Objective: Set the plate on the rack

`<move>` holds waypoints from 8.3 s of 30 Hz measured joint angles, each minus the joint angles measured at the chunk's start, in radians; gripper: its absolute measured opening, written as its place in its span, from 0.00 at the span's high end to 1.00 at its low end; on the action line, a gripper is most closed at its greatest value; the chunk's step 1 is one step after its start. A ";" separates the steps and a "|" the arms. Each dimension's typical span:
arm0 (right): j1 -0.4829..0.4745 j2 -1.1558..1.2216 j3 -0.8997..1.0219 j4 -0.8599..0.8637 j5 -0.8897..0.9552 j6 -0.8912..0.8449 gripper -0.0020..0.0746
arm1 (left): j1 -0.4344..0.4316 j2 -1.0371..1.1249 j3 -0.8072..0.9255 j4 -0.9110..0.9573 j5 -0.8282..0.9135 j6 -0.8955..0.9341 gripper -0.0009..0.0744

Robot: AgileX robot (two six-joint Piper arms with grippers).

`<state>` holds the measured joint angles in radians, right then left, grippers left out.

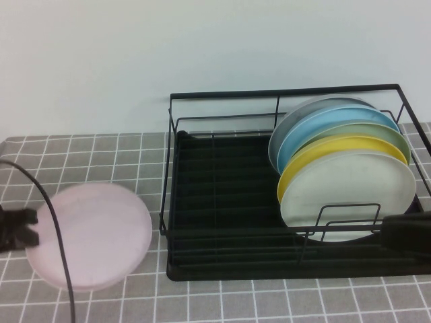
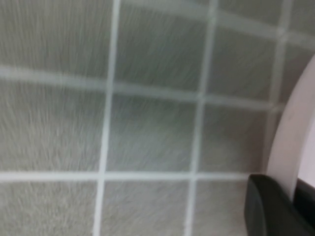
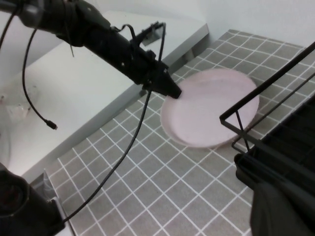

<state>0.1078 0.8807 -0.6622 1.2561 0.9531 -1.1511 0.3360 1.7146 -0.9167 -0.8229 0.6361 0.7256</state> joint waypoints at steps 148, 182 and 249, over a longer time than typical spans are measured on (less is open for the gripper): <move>0.042 0.344 -0.422 -0.616 -0.167 -0.478 0.83 | -0.646 -0.730 -0.045 0.052 0.140 -0.067 0.99; 0.100 0.518 -0.382 -0.727 -0.302 -0.456 0.53 | -0.646 -0.730 -0.045 0.098 0.140 -0.070 0.99; 0.100 -0.795 0.427 -0.674 -0.520 0.387 0.97 | -0.646 -1.035 0.378 -0.180 -0.052 -0.076 0.99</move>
<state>0.2079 0.0857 -0.2347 0.5825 0.4336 -0.7638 -0.3101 0.6796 -0.5391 -1.0032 0.5841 0.6492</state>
